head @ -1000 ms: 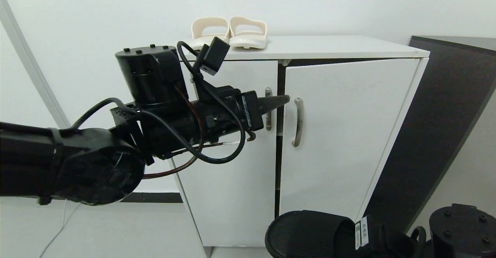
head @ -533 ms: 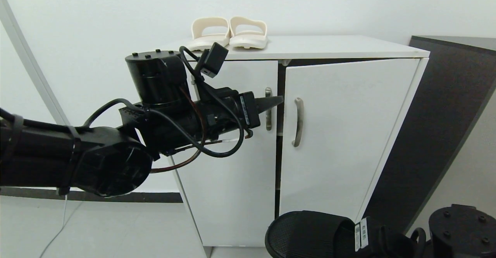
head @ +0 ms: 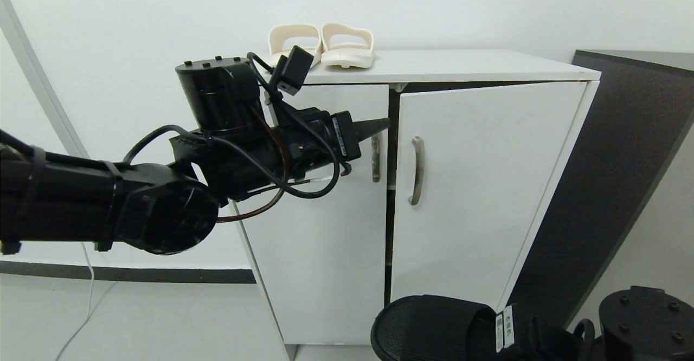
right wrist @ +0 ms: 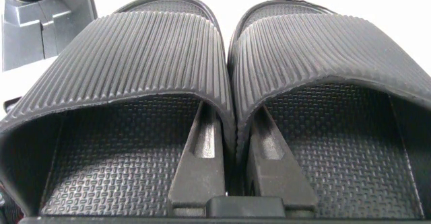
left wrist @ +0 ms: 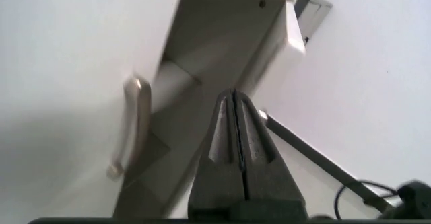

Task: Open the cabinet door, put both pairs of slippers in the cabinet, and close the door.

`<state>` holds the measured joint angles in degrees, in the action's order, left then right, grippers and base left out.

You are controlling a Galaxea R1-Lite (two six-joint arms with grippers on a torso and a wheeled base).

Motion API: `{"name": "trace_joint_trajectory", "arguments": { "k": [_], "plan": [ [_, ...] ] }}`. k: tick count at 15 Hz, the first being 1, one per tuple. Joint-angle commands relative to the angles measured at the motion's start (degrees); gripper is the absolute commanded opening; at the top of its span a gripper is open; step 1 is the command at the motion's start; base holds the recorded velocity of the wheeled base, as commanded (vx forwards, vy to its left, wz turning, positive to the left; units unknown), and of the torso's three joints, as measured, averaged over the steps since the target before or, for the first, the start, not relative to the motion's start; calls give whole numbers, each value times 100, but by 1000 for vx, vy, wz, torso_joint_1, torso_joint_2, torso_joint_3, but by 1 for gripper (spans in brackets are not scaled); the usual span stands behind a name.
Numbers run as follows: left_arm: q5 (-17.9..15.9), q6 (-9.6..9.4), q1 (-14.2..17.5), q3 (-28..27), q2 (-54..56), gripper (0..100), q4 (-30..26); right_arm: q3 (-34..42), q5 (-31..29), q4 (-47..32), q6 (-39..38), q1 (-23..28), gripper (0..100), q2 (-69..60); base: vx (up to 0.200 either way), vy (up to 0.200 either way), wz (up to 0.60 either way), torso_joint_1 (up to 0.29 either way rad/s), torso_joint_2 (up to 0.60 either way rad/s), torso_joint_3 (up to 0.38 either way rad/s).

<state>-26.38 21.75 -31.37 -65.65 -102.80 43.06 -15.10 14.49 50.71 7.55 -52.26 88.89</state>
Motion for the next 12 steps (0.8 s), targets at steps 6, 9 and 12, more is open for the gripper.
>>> {"name": "trace_joint_trajectory", "arguments": {
  "k": [6, 9, 12],
  "plan": [
    [1, 40, 52, -642, -372, 0, -351, -1, 1, 0, 1, -12, 0, 32, 0, 0, 0, 0, 0, 0],
    [1, 40, 43, -845, -539, 0, -456, 7, -8, 0, 1, -65, 0, 23, 0, 0, 0, 0, 0, 0],
    [1, 40, 25, -1055, -653, 0, -570, 16, -8, -9, 1, -100, 0, 32, 0, 0, 0, 0, 0, 0]
  ]
}}
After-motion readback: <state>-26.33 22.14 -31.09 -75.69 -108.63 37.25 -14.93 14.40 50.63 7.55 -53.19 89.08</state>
